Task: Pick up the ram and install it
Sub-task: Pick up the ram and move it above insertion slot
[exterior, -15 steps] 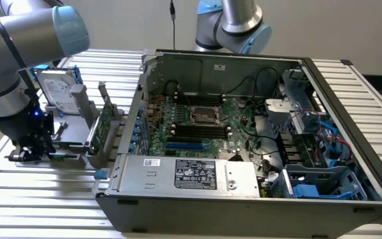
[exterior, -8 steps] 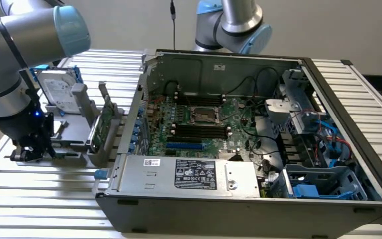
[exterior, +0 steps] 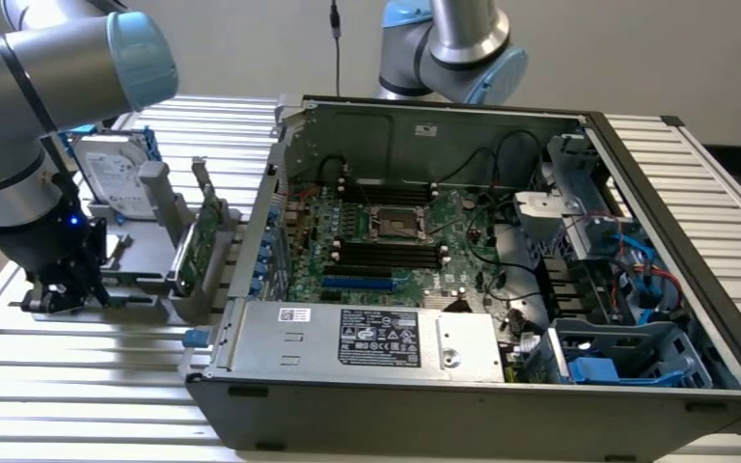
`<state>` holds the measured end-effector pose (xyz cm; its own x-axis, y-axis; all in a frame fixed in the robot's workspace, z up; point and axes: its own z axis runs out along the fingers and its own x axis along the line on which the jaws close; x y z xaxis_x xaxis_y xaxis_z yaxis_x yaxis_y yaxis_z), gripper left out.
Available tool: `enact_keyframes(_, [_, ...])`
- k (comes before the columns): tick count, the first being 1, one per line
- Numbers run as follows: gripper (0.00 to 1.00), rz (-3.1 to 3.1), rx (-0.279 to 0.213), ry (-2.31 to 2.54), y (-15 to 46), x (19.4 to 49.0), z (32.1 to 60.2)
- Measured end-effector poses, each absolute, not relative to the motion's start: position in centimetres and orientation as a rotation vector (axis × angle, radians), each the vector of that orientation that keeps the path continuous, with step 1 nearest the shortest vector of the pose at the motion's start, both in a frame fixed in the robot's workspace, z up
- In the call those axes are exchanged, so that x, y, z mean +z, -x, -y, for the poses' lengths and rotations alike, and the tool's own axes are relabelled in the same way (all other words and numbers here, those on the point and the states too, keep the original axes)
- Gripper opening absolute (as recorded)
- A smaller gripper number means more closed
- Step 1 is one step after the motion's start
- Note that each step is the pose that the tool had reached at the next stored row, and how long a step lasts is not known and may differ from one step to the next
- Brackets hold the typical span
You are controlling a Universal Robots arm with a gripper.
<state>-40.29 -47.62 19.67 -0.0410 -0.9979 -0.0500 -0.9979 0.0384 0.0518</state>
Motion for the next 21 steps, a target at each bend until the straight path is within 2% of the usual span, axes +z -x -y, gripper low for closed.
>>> enact_keyframes(21, [0.14,-2.279,0.113,2.158,40.28,20.32,47.62])
